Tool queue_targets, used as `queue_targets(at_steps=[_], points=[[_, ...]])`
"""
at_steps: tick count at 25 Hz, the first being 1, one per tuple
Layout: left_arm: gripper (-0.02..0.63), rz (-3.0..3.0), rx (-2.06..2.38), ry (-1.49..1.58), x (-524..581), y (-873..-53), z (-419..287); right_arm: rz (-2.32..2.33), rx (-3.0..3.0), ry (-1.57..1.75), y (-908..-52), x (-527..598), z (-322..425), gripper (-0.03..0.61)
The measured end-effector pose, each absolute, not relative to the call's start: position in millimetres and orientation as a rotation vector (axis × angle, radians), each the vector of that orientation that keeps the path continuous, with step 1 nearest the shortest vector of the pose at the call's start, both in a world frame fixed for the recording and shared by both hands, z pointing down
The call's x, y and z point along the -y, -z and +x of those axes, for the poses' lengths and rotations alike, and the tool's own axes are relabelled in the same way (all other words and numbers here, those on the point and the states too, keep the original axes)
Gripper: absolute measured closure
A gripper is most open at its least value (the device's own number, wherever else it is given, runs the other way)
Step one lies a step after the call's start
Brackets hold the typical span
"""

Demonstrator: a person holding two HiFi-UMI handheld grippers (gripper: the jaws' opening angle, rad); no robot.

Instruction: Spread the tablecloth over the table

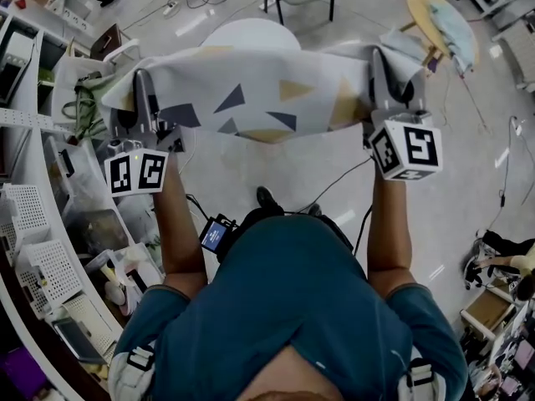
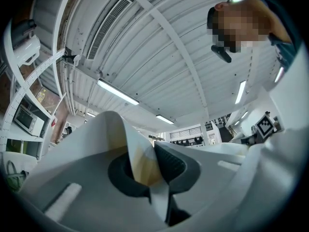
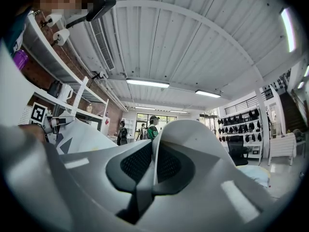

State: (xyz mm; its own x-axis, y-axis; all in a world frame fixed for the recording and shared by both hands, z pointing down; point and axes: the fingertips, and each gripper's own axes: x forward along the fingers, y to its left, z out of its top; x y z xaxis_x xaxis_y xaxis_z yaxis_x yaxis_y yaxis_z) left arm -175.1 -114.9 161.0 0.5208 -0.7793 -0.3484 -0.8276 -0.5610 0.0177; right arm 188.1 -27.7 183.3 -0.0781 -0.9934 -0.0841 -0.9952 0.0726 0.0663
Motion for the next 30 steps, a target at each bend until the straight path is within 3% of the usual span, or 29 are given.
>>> queue_targets(at_steps=[13, 30], points=[[0.588, -2.657, -1.345, -0.494, 176.2, -169.4, -210.0, -2.177, -2.248, -0.153, -187.8, 73.7, 150.0, 0.563], [0.589, -2.613, -1.450, -0.450, 225.4, -178.5, -207.0, -2.086, -2.323, -0.125, -198.0, 146.9, 158.9, 0.563]])
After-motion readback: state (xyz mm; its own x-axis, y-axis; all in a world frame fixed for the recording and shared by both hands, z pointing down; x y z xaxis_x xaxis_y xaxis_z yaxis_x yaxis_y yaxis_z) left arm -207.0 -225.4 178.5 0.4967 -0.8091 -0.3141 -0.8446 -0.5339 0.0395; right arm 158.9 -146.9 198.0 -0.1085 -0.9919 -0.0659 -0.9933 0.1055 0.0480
